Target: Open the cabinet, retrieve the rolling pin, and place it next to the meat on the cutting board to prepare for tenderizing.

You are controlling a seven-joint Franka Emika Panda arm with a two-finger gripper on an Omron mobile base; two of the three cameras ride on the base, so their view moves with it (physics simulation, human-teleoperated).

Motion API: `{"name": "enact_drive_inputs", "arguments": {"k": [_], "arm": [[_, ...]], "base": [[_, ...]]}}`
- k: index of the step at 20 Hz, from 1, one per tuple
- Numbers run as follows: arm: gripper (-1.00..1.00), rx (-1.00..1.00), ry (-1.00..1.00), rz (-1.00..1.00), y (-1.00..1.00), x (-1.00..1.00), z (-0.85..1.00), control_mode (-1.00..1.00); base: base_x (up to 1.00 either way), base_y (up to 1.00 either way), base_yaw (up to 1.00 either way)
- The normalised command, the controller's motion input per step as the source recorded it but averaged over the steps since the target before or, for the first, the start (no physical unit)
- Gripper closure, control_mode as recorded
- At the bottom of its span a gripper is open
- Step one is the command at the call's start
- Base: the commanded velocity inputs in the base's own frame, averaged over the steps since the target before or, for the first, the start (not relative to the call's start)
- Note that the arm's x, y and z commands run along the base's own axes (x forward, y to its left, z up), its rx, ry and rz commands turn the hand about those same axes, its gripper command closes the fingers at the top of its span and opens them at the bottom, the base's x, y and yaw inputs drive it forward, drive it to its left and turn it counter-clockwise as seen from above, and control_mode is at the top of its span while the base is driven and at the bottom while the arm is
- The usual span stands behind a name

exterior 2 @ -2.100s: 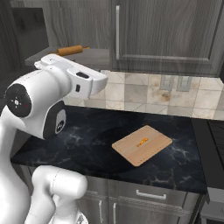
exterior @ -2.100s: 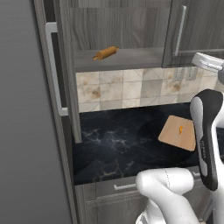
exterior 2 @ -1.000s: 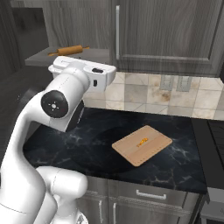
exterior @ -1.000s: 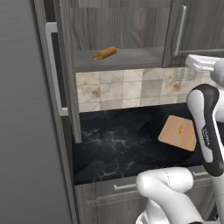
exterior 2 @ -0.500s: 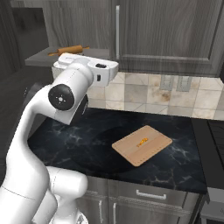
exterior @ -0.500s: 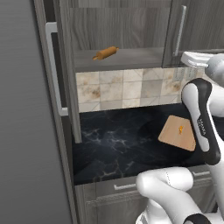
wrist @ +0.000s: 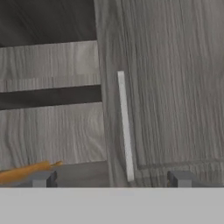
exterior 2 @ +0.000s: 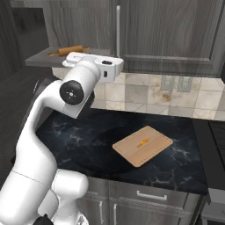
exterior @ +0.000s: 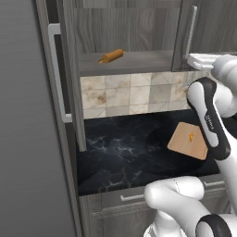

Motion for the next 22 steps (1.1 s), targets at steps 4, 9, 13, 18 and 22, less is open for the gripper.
{"name": "enact_drive_inputs", "arguments": {"k": [4, 9, 13, 18, 22], "arm": [[-1.00, -0.06, 0.00, 0.00, -0.03, 0.35, 0.00, -1.00], [-1.00, -0.06, -0.04, 0.00, -0.03, 0.32, -0.02, -1.00], [-1.00, -0.06, -0.10, 0.00, -0.03, 0.24, -0.05, -1.00], [-1.00, -0.04, -0.10, 0.00, -0.10, 0.13, -0.15, -1.00], [-1.00, -0.01, -0.06, 0.00, -0.10, 0.14, -0.08, -1.00]], "base": [[0.00, 0.00, 0.00], [0.00, 0.00, 0.00], [0.00, 0.00, 0.00], [0.00, 0.00, 0.00], [0.00, 0.00, 0.00]]}}
